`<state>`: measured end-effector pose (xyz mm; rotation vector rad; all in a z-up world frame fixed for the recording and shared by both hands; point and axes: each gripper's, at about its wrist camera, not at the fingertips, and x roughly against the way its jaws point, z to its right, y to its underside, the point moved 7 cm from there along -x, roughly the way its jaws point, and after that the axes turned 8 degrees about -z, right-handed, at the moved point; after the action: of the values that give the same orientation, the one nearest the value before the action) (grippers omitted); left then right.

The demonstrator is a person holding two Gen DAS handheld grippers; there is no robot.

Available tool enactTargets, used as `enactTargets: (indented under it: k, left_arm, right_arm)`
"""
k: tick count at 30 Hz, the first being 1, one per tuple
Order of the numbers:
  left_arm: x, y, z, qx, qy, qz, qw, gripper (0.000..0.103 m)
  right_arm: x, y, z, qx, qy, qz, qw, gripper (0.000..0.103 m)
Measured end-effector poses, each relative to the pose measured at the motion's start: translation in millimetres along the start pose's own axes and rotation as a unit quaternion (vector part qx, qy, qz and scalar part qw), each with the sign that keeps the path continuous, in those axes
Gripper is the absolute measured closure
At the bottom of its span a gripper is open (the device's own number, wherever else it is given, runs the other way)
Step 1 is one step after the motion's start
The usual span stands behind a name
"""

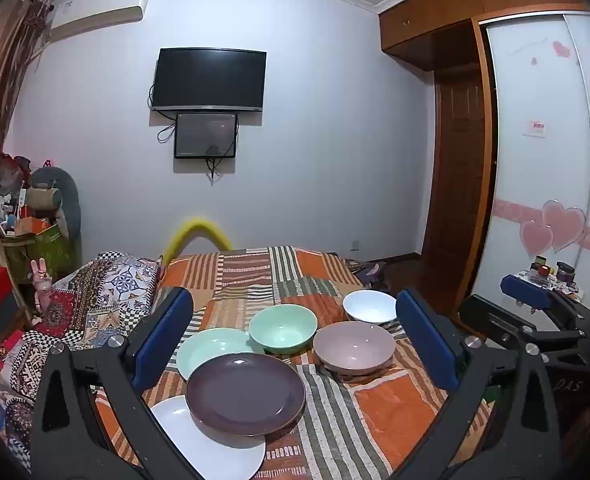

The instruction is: Organize plates and bowls

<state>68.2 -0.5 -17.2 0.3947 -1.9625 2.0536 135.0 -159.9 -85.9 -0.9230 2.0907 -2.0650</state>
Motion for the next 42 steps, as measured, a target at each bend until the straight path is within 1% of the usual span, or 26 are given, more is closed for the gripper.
enactTargets:
  k: [3,4,6,9,11,20,42]
  left_arm:
    - [-1.3,-0.4,1.9,-0.004,0.003,-0.002,1.0000,0.000]
    - [-5.7,-1.5,-3.1,0.001,0.005,-0.008,1.0000,0.000]
    - [-7.7,-2.3,-4.2,0.000,0.004,-0.006,1.0000,0.000]
    - [-1.2,-5.1,-2.1,-0.002,0.002,0.006,1.0000,0.000]
    - [-0.1,-0.6,-0.8,-0.004,0.004,0.008,1.0000,0.000]
    - [-0.7,0.8,0.9,-0.005,0.003,0.001,1.0000,0.000]
    - [-8.5,2.5,-2.5,0.002,0.003,-0.003,1.0000,0.000]
  right_arm:
    - [0.1,0.5,0.8,-0.001,0.000,0.003,1.000,0.000]
    - [0.0,0.7,1.1,-0.001,0.000,0.003,1.000,0.000]
    - [-0.3,1.1,2.1,-0.002,0.001,0.002,1.000,0.000]
    - [0.0,2.0,1.9,0.000,0.001,0.004,1.000,0.000]
    - [-0.9,3.0,2.7,-0.001,0.001,0.005,1.000,0.000]
    - [1.3,0.5,-2.2,-0.002,-0.001,0.005,1.000,0.000]
    - [5.5,-2.2,0.6,-0.003,-0.001,0.006,1.000,0.000]
